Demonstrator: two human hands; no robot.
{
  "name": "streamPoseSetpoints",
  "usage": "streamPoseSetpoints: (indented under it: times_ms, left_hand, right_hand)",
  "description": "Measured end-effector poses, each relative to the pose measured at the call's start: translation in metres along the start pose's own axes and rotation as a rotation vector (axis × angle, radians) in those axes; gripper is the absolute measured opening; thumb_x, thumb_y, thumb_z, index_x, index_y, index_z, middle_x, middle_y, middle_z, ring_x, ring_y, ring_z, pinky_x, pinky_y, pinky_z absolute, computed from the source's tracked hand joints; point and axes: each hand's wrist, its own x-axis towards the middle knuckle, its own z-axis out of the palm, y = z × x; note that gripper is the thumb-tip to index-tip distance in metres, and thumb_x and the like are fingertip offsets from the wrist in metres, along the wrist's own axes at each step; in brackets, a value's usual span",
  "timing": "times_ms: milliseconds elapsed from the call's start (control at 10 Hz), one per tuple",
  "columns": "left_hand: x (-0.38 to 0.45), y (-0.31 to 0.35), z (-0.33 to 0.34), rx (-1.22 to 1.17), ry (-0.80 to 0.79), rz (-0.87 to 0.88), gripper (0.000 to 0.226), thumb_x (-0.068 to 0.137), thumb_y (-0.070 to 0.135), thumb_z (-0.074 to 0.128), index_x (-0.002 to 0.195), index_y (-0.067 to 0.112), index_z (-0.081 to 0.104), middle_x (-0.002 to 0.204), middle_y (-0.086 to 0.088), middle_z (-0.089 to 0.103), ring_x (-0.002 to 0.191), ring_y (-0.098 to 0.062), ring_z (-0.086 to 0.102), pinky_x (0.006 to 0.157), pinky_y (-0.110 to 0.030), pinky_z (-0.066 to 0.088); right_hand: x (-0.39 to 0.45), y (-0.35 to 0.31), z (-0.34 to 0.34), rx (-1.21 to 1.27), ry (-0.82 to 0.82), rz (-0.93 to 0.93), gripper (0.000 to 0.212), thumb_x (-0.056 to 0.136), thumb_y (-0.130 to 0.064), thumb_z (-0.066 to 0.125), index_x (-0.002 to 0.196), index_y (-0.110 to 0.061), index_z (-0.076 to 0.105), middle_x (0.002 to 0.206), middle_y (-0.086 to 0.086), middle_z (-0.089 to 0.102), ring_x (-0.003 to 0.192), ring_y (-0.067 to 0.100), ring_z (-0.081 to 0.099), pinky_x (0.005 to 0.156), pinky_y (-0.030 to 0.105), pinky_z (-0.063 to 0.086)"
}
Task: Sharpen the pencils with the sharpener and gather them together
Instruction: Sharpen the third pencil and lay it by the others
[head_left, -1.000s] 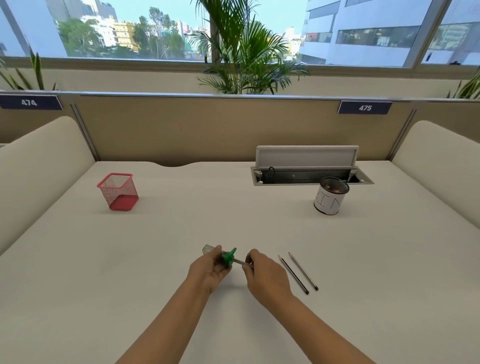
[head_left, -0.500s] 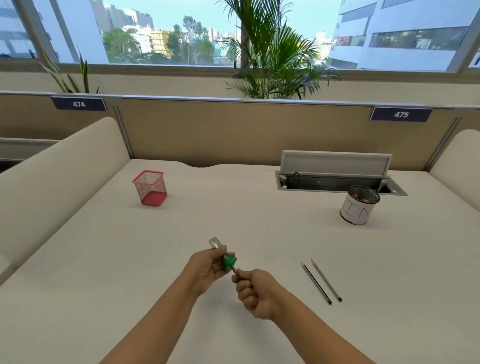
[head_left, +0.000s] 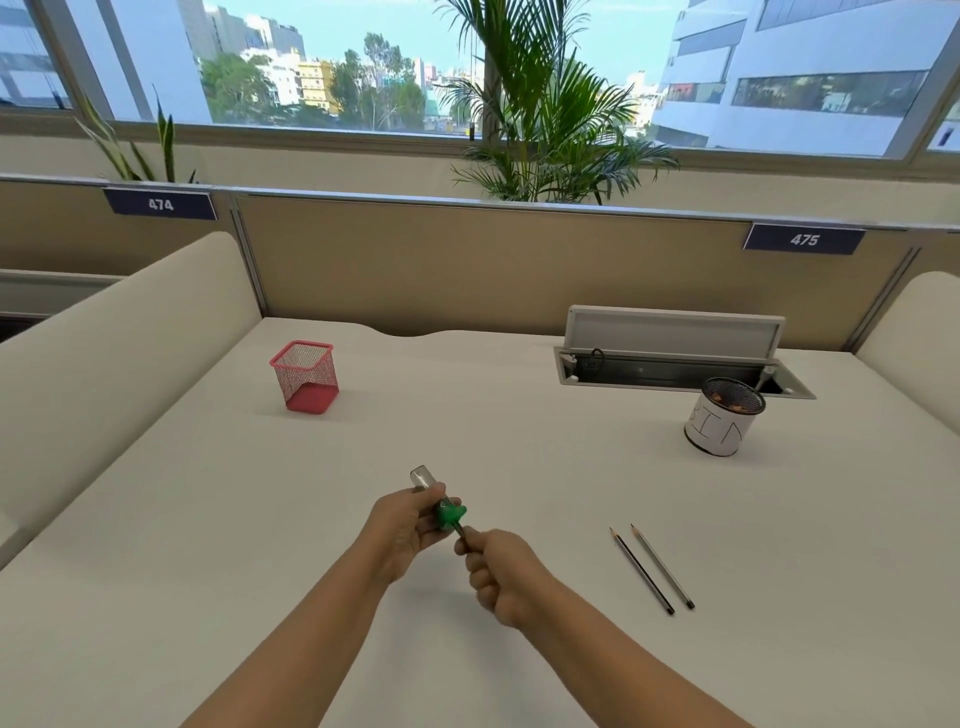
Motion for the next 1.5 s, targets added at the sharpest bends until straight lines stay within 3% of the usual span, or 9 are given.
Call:
streamPoseSetpoints:
  times_ms: [100, 300, 500, 600, 800, 1000, 1200, 1400, 1500]
  left_hand:
    - [0.002, 0.007, -0.002, 0.029, -0.029, 0.004, 0.009, 0.091, 0.008, 0.054, 0.089, 0.000, 0.057, 0.085, -0.016, 0.067, 0.076, -0.025, 0.064, 0.075, -0.034, 0.053]
    - [0.011, 0.005, -0.003, -0.104, 0.126, -0.026, 0.012, 0.088, 0.006, 0.058, 0.078, -0.001, 0.057, 0.060, -0.013, 0.069, 0.050, -0.020, 0.068, 0.051, -0.029, 0.058]
    - [0.011, 0.000, 0.004, -0.178, 0.147, -0.019, 0.014, 0.087, 0.007, 0.060, 0.076, -0.001, 0.057, 0.066, -0.014, 0.065, 0.044, -0.018, 0.066, 0.046, -0.027, 0.057]
    - [0.010, 0.000, 0.006, -0.148, 0.090, 0.001, 0.011, 0.089, 0.008, 0.058, 0.082, 0.000, 0.058, 0.079, -0.016, 0.066, 0.053, -0.018, 0.068, 0.056, -0.028, 0.058]
    - [0.007, 0.006, -0.001, -0.085, -0.049, -0.003, 0.011, 0.091, 0.008, 0.053, 0.093, -0.002, 0.057, 0.081, -0.016, 0.070, 0.078, -0.024, 0.066, 0.060, -0.028, 0.059]
    - [0.013, 0.004, 0.000, -0.117, 0.112, -0.012, 0.010, 0.088, 0.005, 0.058, 0.082, -0.003, 0.057, 0.081, -0.019, 0.065, 0.065, -0.025, 0.068, 0.054, -0.028, 0.058]
    - [0.014, 0.002, 0.010, -0.184, 0.168, -0.010, 0.013, 0.088, 0.005, 0.058, 0.077, -0.001, 0.057, 0.073, -0.016, 0.063, 0.055, -0.023, 0.066, 0.054, -0.031, 0.058]
    - [0.008, 0.008, 0.007, -0.089, -0.020, 0.030, 0.010, 0.091, 0.007, 0.053, 0.093, -0.002, 0.055, 0.086, -0.017, 0.066, 0.076, -0.024, 0.065, 0.062, -0.029, 0.058]
    - [0.012, 0.009, 0.005, -0.069, 0.015, 0.024, 0.009, 0.090, 0.007, 0.055, 0.090, -0.002, 0.056, 0.084, -0.018, 0.066, 0.065, -0.021, 0.068, 0.059, -0.028, 0.059]
  right_hand:
    - [0.004, -0.006, -0.001, 0.377, -0.175, 0.190, 0.048, 0.099, -0.025, 0.038, 0.057, -0.010, 0.057, 0.036, -0.007, 0.029, 0.025, 0.005, 0.022, 0.024, 0.013, 0.015]
    - [0.011, 0.001, 0.001, -0.897, 0.331, -0.718, 0.024, 0.092, -0.032, 0.050, 0.093, -0.009, 0.056, 0.084, 0.005, 0.060, 0.072, 0.020, 0.050, 0.063, 0.026, 0.036]
    - [0.020, 0.006, -0.008, -1.313, 0.662, -1.025, 0.023, 0.061, -0.024, 0.076, 0.052, -0.020, 0.055, 0.041, -0.004, 0.052, 0.031, 0.011, 0.044, 0.040, 0.016, 0.015]
    - [0.010, 0.001, 0.001, -1.043, 0.469, -0.752, 0.022, 0.087, -0.023, 0.056, 0.069, -0.013, 0.063, 0.058, -0.001, 0.059, 0.048, 0.016, 0.047, 0.047, 0.021, 0.028]
    - [0.010, -0.019, -0.011, 0.417, -0.259, 0.271, 0.049, 0.099, -0.025, 0.039, 0.058, -0.006, 0.059, 0.036, -0.005, 0.031, 0.023, 0.006, 0.024, 0.023, 0.012, 0.013]
    - [0.009, -0.006, -0.003, -0.668, 0.271, -0.524, 0.024, 0.092, -0.034, 0.050, 0.093, -0.010, 0.055, 0.082, 0.000, 0.053, 0.071, 0.015, 0.048, 0.057, 0.022, 0.035]
    - [0.012, 0.000, -0.009, -1.241, 0.523, -0.883, 0.016, 0.071, -0.021, 0.067, 0.057, -0.018, 0.058, 0.047, -0.005, 0.054, 0.036, 0.013, 0.042, 0.039, 0.019, 0.021]
    - [0.007, -0.024, -0.013, 0.313, -0.161, 0.178, 0.039, 0.099, -0.023, 0.040, 0.068, -0.009, 0.058, 0.039, -0.006, 0.035, 0.027, 0.004, 0.025, 0.025, 0.011, 0.016]
    - [0.004, -0.023, -0.009, 0.066, -0.063, 0.018, 0.036, 0.098, -0.026, 0.040, 0.075, -0.008, 0.061, 0.049, -0.004, 0.042, 0.035, 0.005, 0.030, 0.031, 0.012, 0.022]
